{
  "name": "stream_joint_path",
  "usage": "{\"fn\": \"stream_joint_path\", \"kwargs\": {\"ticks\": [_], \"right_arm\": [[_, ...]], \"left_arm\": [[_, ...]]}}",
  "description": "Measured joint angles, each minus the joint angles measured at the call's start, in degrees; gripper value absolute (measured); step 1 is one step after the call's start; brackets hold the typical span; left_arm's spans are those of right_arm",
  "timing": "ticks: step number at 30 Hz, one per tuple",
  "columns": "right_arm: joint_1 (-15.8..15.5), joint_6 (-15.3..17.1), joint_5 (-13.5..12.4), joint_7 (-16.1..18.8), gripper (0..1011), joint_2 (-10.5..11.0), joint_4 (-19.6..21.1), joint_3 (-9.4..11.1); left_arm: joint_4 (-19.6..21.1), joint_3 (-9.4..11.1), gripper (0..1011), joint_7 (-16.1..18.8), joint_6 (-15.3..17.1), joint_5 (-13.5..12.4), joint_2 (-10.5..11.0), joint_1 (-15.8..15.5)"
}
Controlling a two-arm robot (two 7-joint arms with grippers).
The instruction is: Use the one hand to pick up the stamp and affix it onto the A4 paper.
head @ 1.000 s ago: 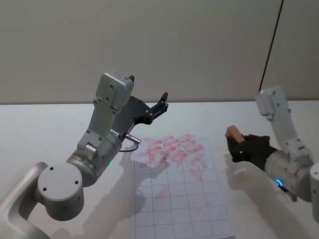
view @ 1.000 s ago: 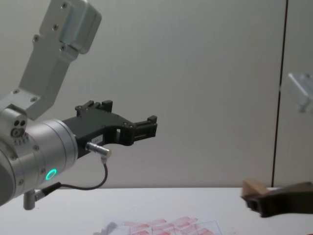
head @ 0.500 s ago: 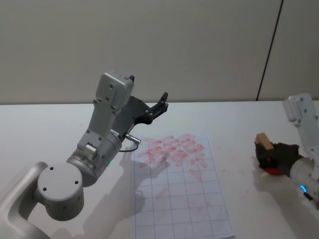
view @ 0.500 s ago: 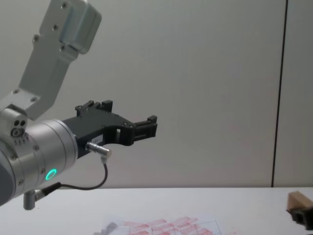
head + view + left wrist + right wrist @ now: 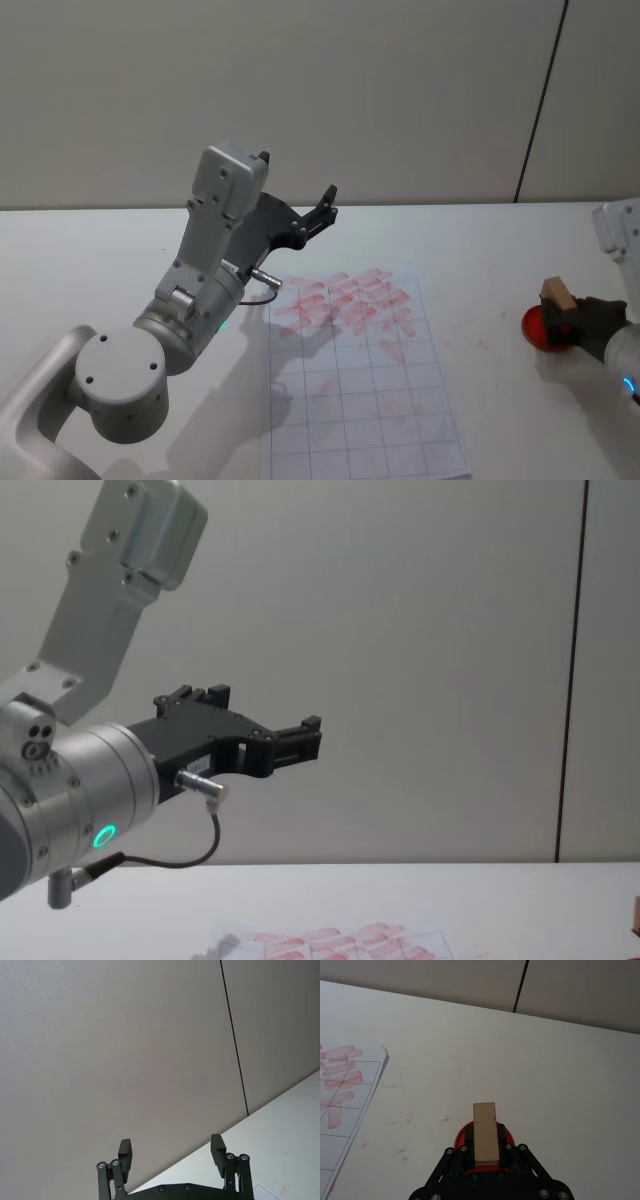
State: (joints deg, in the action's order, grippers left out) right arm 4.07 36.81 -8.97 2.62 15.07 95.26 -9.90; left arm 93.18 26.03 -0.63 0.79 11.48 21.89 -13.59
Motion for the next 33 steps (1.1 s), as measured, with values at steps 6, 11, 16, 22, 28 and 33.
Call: {"fn": "stream_joint_path", "kwargs": {"ticks": [6,11,16,22,28,33], "right_arm": [[0.6,-0.7,0.4,0.3,226,-0.1,-1.6,0.1],[1.2,-1.4,0.9,1.0,257,-0.3,-2.9,0.1],[1.7,-2.0,1.4,1.6,406,-0.6,-3.9,0.0],[1.9,-2.7,1.6,2.0,605,-0.7,-4.2,0.0],[1.5,-4.0,1.5,2.0,788,-0.7,-3.4,0.2],[1.0,-5.6,1.5,1.9,945,-0.4,-2.0,0.5]], "left_arm": [[0.0,0.0,1001,0.0,0.0,0.0,0.0,0.0],[0.0,0.0,1001,0.0,0.0,0.0,0.0,0.0],[0.0,0.0,1001,0.0,0.0,0.0,0.0,0.0],[0.0,0.0,1001,0.0,0.0,0.0,0.0,0.0],[0.0,0.0,1001,0.0,0.0,0.0,0.0,0.0],[0.0,0.0,1001,0.0,0.0,0.0,0.0,0.0]]}}
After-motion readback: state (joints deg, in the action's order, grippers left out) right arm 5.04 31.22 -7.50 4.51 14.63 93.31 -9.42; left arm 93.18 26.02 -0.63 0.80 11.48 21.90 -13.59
